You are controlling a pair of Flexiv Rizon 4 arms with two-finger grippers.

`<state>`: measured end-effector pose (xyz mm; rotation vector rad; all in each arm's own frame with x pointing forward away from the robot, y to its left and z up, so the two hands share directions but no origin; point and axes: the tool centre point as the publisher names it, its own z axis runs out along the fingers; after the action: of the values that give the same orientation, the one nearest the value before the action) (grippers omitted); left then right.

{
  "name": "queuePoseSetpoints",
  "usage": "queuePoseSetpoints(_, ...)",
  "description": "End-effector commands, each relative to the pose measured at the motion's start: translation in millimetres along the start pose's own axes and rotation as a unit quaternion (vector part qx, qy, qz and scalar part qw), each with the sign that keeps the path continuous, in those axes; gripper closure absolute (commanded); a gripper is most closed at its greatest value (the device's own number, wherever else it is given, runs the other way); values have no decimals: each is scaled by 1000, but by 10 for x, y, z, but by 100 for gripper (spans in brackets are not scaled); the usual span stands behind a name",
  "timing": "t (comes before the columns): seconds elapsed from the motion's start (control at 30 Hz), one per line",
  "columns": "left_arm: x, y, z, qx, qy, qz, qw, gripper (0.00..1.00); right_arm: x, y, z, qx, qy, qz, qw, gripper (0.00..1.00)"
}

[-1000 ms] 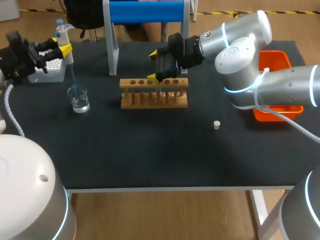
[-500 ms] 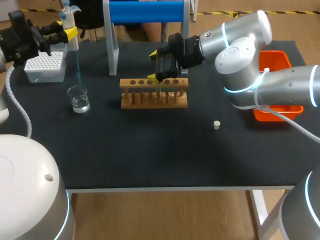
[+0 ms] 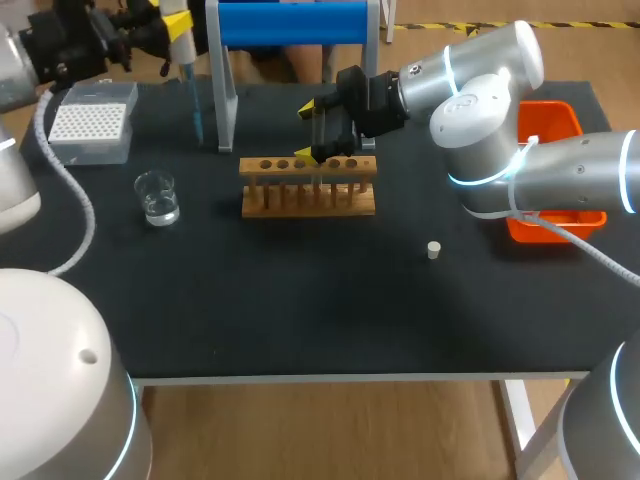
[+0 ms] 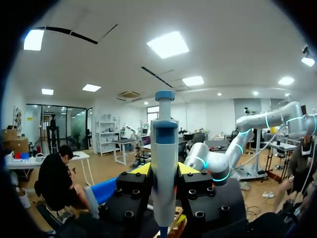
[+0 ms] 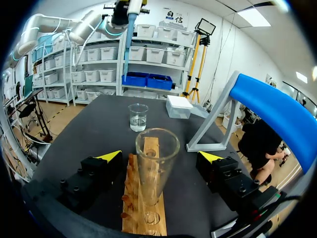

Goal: Invert the test tube, pick up the pipette, mount the tip to pipette, aspirate from beaker and dispense into the tube, eject the tip, return the pipette, and cap with the stopper.

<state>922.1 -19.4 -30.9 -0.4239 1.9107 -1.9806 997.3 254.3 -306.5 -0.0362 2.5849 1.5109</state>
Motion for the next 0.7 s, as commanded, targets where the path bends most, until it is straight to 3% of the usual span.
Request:
queuePoseSetpoints(0.03,0,-87,288,-1,27,2,1000,100,1,4,-2,1,0,0,1000,0)
queuePoseSetpoints(0.33,190,-274,738,10,88,12,996,100,1,4,-2,1,0,0,1000,0)
queuePoseSetpoints(0.7,261,-322,1086,14,131,13,991,100,1,4,-2,1,0,0,1000,0)
